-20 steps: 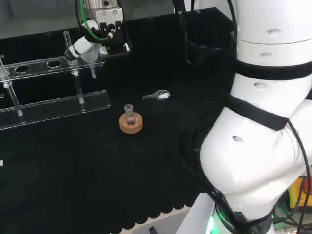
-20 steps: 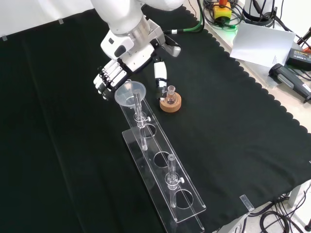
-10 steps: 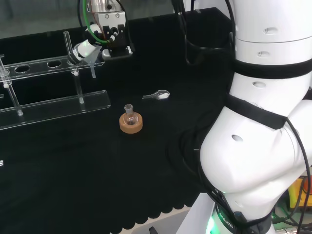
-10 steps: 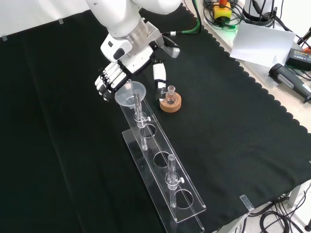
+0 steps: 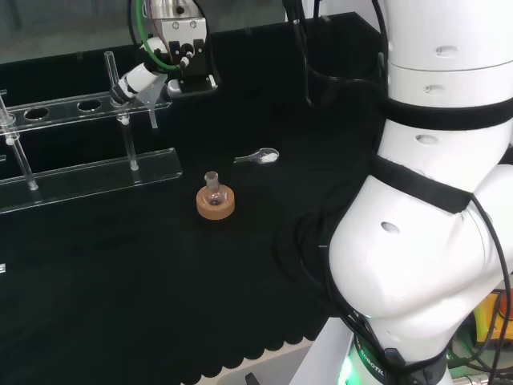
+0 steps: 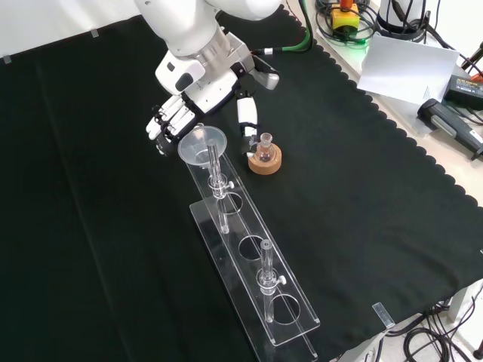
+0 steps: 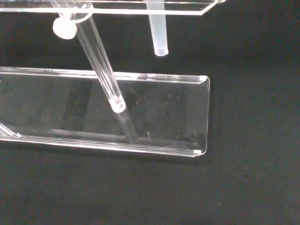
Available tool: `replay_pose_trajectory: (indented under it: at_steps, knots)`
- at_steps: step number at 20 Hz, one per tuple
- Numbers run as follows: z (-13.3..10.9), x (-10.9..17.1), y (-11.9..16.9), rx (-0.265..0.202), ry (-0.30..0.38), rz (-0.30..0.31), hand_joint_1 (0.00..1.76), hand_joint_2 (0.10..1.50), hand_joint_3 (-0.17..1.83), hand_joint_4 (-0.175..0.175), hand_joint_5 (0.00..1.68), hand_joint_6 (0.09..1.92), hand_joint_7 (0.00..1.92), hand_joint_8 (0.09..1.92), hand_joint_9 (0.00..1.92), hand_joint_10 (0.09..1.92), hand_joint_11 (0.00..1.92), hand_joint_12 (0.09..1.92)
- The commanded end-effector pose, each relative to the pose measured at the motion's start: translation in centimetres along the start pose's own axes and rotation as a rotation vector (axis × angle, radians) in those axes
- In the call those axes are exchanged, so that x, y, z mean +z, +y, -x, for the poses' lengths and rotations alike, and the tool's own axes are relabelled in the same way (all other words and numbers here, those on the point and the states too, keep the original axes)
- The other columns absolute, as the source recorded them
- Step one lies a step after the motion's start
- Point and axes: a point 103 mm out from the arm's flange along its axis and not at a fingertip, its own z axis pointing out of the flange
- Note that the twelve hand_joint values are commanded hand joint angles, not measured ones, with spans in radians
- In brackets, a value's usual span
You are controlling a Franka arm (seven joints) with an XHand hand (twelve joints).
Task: Pick up the funnel from the transparent funnel stand.
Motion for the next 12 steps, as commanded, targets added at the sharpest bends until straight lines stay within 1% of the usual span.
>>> replay_pose_trajectory:
  at_steps: [1,9,12]
  knots:
    - [-0.19,-0.02,0.04,-0.003,-0.01,-0.002,0.38,0.66,0.01,-0.058,0.0,0.09,0.2,0.1,0.03,0.09,0.0,0.09]
    - [-0.44,-0.17,0.41,-0.004,-0.024,-0.009,0.39,0.68,0.02,-0.056,0.0,0.09,0.23,0.12,0.09,0.09,0.0,0.09]
    - [-0.53,-0.22,0.44,-0.007,-0.03,-0.023,0.39,0.68,0.02,-0.055,0.02,0.09,0.26,0.14,0.13,0.09,0.0,0.09]
